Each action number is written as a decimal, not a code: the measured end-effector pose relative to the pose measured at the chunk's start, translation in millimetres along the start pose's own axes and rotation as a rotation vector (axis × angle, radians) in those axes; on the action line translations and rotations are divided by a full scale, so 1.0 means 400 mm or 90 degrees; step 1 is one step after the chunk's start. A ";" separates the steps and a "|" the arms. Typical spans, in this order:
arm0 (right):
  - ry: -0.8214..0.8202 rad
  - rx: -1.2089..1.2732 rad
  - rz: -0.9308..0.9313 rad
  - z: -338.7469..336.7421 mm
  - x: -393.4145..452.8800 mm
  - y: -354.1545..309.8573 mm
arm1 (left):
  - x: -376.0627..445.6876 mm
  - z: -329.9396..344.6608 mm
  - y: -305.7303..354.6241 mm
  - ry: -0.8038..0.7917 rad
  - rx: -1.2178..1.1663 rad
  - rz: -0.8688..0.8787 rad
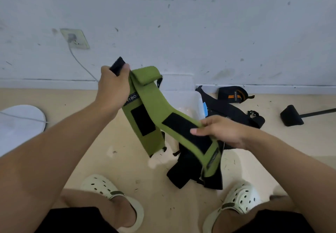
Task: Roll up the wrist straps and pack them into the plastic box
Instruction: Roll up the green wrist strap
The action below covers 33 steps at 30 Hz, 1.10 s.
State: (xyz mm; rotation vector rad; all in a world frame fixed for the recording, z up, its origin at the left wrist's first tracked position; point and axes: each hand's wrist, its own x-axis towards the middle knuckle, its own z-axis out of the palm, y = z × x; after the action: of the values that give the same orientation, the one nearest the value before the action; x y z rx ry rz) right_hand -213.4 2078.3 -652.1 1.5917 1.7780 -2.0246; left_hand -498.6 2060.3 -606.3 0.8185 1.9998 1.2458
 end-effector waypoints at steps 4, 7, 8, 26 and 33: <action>0.091 0.095 -0.042 -0.035 -0.035 -0.056 | -0.007 0.003 -0.006 -0.023 0.111 0.038; 0.047 0.029 -0.091 -0.042 -0.061 -0.078 | -0.051 0.024 -0.013 -0.136 0.217 0.124; 0.003 -0.017 -0.108 -0.037 -0.065 -0.083 | -0.067 0.034 -0.019 -0.164 0.224 0.152; 0.094 -0.224 -0.232 -0.011 -0.156 -0.134 | -0.202 0.096 -0.020 -0.513 0.034 0.069; 0.194 -0.180 -0.170 -0.070 -0.172 -0.131 | -0.191 0.083 -0.017 -0.548 0.101 0.080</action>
State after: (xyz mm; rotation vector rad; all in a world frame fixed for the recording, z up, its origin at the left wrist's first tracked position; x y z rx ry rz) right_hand -192.8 2078.4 -563.8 1.7224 2.3744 -1.5781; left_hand -427.7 2016.1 -609.5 1.2996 1.3538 0.6137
